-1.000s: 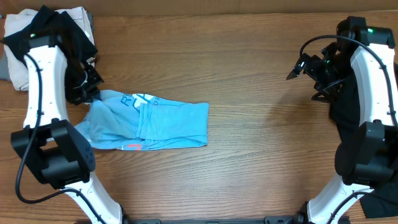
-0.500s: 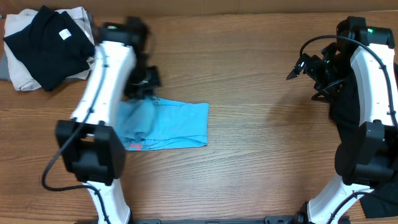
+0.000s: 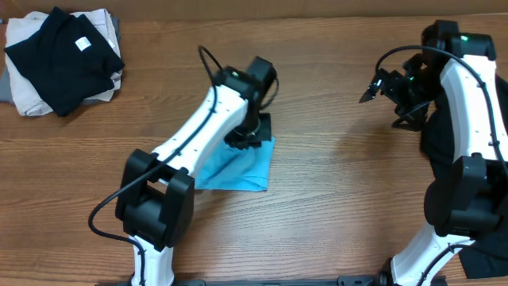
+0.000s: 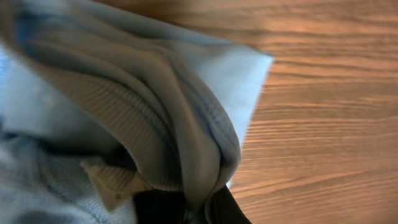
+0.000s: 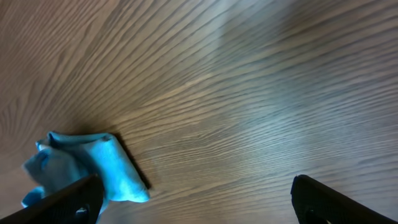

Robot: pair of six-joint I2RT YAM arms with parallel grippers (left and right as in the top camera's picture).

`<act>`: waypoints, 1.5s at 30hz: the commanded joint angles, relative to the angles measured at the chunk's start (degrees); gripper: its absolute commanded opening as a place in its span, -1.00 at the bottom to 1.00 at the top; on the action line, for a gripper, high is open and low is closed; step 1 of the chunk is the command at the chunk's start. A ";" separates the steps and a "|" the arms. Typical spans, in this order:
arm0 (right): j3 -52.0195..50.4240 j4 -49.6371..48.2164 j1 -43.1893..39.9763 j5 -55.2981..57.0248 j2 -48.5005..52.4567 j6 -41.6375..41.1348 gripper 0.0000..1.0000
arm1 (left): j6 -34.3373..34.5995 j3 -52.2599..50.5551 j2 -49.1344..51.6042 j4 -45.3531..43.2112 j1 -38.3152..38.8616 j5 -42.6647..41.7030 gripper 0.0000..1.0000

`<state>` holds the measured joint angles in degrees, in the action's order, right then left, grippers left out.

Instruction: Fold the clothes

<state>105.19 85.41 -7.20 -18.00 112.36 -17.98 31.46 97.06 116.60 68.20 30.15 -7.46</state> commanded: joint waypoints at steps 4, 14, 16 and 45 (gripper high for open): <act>0.90 -0.68 2.36 -0.02 -1.25 0.44 1.00 | 2.38 -2.60 0.02 -4.02 3.65 -4.83 -0.45; 0.90 -1.49 2.64 -0.04 -1.25 0.39 1.00 | -4.81 6.16 -0.09 3.45 3.54 -3.13 1.00; 0.90 -1.51 2.64 0.00 -1.25 0.42 1.00 | -4.76 12.20 -0.13 8.87 2.16 1.20 1.00; 0.87 -3.26 2.64 0.00 -1.25 0.44 1.00 | -20.13 -1.01 0.00 10.32 -14.62 -17.68 0.42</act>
<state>105.19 82.15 -4.51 -18.02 112.36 -17.93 12.91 97.93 116.92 79.35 14.74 -22.11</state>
